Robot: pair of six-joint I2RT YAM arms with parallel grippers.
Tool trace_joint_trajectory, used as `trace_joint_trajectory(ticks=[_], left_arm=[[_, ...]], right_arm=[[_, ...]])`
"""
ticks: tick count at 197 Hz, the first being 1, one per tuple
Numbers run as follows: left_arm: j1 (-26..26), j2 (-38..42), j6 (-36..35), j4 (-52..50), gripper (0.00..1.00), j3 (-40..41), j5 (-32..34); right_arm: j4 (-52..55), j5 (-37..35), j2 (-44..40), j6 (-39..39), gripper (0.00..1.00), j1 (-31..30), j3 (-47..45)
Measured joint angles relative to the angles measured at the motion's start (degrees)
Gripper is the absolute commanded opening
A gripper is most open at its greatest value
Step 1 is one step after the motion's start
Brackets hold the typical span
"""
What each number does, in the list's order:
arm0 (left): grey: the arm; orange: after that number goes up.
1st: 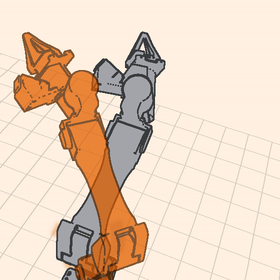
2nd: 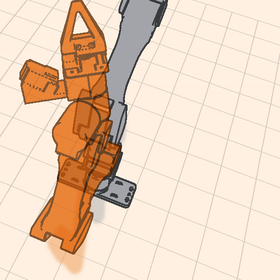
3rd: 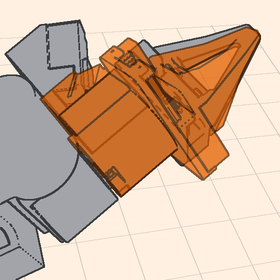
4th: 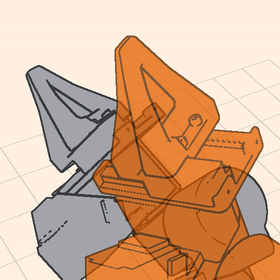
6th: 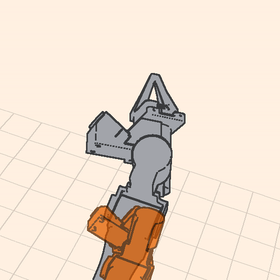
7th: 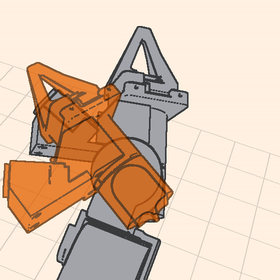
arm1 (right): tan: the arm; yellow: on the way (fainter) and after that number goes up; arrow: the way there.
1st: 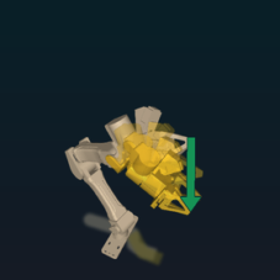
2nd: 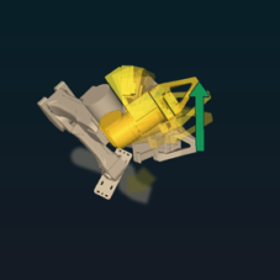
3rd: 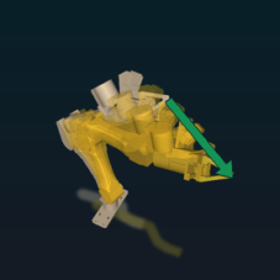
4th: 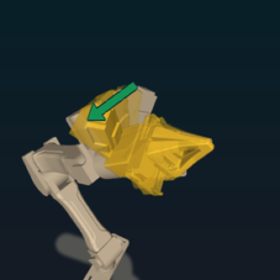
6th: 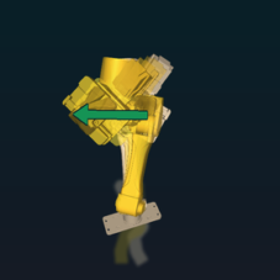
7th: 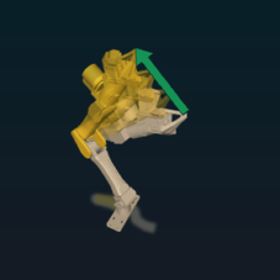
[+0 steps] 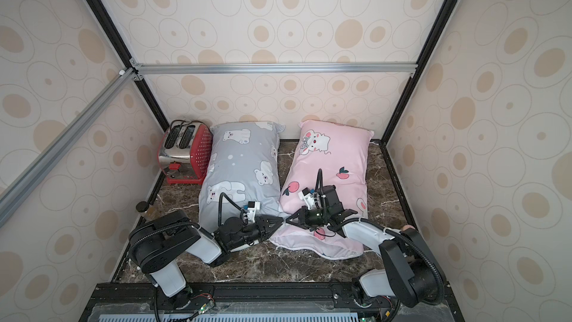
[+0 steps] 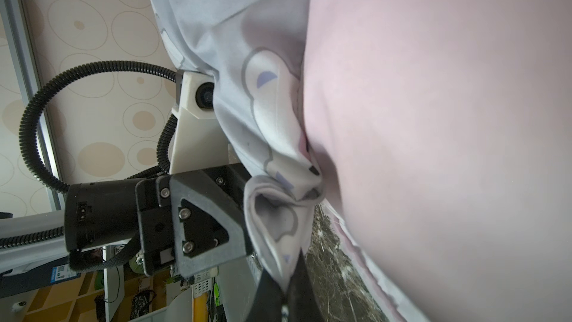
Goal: Zip up pillowcases
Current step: Zip the zipper on the pillowcase.
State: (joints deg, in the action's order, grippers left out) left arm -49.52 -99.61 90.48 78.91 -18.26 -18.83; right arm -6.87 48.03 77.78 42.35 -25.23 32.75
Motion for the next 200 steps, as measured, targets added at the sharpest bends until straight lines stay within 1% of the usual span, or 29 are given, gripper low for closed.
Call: trace_joint_trajectory(ticks=[53, 71, 91, 101, 158, 179, 200], left_arm=[[0.0, -1.4, 0.0, 0.9, 0.1, -0.1, 0.0], [0.0, -2.0, 0.0, 1.1, 0.08, -0.4, 0.1], [0.0, -2.6, -0.1, 1.2, 0.04, -0.7, 0.1], [0.0, -2.8, -0.2, 1.3, 0.0, -0.8, 0.3], [-0.1, -2.9, -0.4, 1.3, 0.0, -0.7, 1.2], [-0.2, -0.2, -1.6, -2.4, 0.0, -0.6, 2.0], [-0.3, 7.0, -4.5, -11.9, 0.0, -0.5, 3.1]], right_arm=[[-0.2, 0.2, 0.0, 0.6, 0.0, 0.1, 0.0], [-0.4, 0.2, 0.0, 0.7, 0.0, 0.1, 0.0], [-0.5, 0.2, 0.0, 0.8, 0.0, 0.1, -0.1], [-0.7, 0.2, 0.0, 0.8, 0.0, 0.2, -0.2], [0.7, -0.1, -1.2, -0.1, 0.0, 0.2, -0.3], [3.5, -0.7, -3.2, -0.9, 0.0, 0.2, 0.2], [6.8, -1.9, -5.5, -2.0, 0.0, 0.2, 1.8]])
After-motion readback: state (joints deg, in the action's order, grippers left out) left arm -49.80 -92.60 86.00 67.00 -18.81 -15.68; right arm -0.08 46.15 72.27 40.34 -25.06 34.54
